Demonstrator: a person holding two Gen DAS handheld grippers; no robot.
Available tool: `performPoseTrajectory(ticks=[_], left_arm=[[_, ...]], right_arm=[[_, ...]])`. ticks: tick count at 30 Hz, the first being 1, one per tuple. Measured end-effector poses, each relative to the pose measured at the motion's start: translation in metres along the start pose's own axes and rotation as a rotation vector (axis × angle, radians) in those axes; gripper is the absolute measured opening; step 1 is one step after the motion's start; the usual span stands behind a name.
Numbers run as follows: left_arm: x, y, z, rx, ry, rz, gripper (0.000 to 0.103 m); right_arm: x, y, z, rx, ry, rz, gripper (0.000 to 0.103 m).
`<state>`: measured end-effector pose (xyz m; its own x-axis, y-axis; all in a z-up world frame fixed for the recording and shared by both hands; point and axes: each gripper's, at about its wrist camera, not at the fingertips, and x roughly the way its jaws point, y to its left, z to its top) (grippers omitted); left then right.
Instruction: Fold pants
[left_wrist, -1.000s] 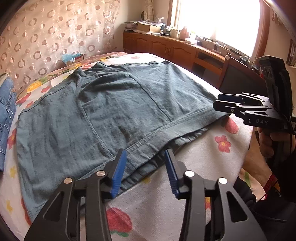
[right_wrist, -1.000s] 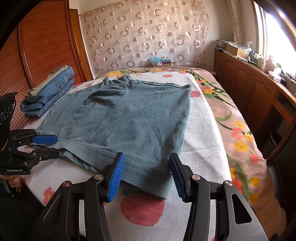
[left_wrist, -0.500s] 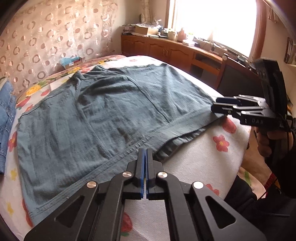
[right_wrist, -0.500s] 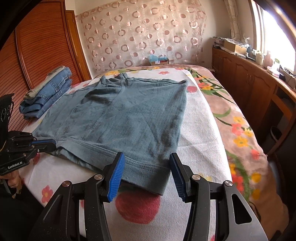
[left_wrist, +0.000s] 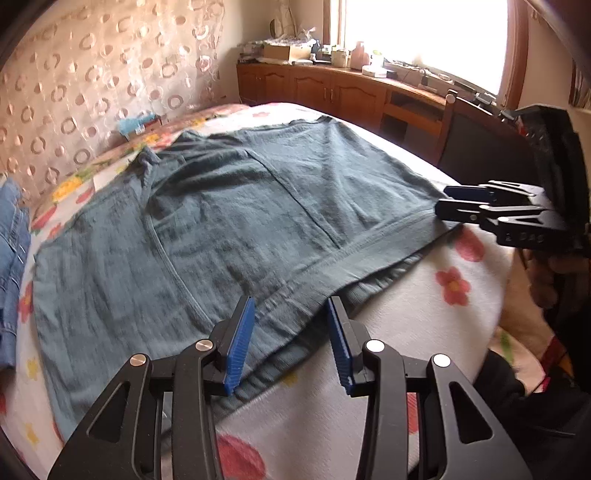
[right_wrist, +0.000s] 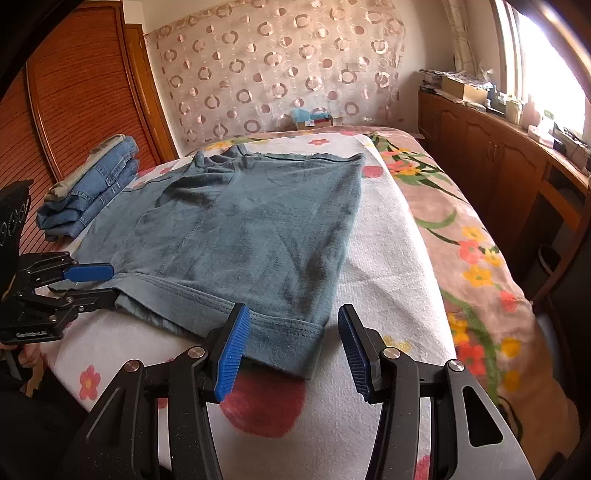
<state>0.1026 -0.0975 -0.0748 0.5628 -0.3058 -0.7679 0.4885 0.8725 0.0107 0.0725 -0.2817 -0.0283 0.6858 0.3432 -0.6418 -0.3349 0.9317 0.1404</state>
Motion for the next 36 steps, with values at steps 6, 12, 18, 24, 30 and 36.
performPoseTrajectory(ticks=[6,12,18,24,30,36], left_arm=[[0.001,-0.003,0.0,0.029,-0.017,-0.006,0.024],[-0.012,-0.012,-0.004,0.051,-0.037,-0.011,0.005],[-0.019,-0.017,-0.012,0.042,-0.028,-0.038,0.002],[-0.02,-0.015,-0.012,0.026,-0.034,-0.032,0.002],[-0.029,-0.009,-0.009,-0.001,-0.059,-0.022,0.011],[-0.036,0.012,-0.012,-0.065,-0.08,0.016,0.048]], right_arm=[[0.0,-0.001,-0.001,0.007,-0.005,0.001,0.052],[-0.001,-0.002,-0.002,0.007,-0.007,0.002,0.052],[-0.002,-0.003,-0.003,0.012,-0.007,-0.006,0.052],[-0.005,-0.002,-0.005,0.007,-0.007,-0.002,0.052],[-0.005,-0.003,-0.006,-0.003,-0.004,-0.017,0.05],[-0.007,0.0,-0.008,-0.039,-0.003,-0.02,0.017]])
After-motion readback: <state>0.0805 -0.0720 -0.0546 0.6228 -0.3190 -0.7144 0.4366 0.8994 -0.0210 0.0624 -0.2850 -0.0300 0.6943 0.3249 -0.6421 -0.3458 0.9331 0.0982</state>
